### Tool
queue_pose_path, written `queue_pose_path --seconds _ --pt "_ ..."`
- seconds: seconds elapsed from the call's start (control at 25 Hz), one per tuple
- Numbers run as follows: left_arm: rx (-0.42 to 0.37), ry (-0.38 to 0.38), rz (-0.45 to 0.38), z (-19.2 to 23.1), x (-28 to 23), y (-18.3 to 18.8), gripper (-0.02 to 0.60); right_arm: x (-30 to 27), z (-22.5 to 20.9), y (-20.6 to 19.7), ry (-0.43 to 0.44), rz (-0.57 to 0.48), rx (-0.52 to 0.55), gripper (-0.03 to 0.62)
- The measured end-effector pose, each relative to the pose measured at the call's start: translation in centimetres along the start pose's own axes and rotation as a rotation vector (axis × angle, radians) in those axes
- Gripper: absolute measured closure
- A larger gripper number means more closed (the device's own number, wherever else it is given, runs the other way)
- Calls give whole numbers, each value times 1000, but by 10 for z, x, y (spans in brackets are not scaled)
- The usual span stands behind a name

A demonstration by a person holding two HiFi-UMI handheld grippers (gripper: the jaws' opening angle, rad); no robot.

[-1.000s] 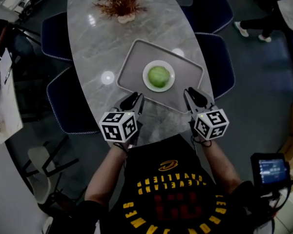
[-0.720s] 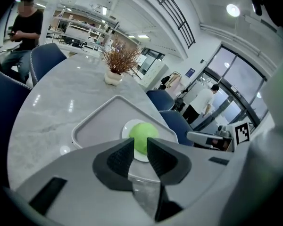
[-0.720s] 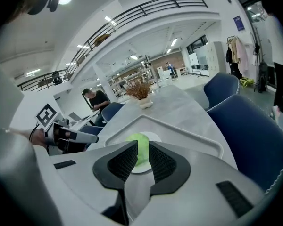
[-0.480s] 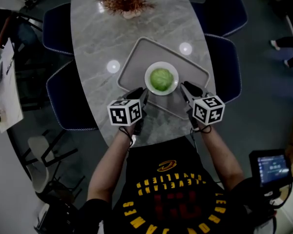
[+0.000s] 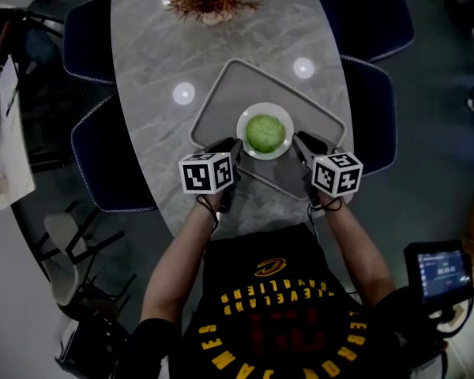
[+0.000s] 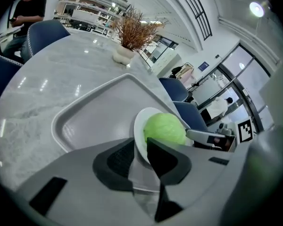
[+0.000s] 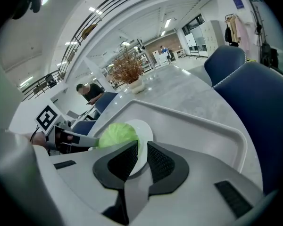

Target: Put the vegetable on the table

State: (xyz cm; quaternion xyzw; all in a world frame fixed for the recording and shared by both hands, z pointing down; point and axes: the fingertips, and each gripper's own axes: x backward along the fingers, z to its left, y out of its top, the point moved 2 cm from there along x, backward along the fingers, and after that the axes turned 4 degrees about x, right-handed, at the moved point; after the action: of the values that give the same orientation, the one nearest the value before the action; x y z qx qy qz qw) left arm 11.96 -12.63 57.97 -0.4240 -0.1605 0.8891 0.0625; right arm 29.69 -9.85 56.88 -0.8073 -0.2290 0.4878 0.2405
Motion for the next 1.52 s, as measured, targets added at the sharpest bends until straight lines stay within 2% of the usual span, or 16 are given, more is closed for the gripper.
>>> queue_pose_path --seconds 0.24,0.6,0.88,1.0,1.2,1.52 --pt "15 26 60 9 -16 0 508 -16 -8 -4 1 35 -28 533" --pt "29 12 140 3 -20 3 508 -19 -9 -10 2 67 -68 534" --pt "46 10 154 1 -20 3 518 -20 -9 -16 32 81 -125 534" --pt "108 6 142 2 -21 4 526 -21 -10 -14 72 67 -211 536" --pt "285 -41 127 7 -23 3 543 -24 -16 -13 107 36 -407 555" --pt "381 -63 112 10 -25 -8 546 -26 -20 -18 120 38 -501 560"
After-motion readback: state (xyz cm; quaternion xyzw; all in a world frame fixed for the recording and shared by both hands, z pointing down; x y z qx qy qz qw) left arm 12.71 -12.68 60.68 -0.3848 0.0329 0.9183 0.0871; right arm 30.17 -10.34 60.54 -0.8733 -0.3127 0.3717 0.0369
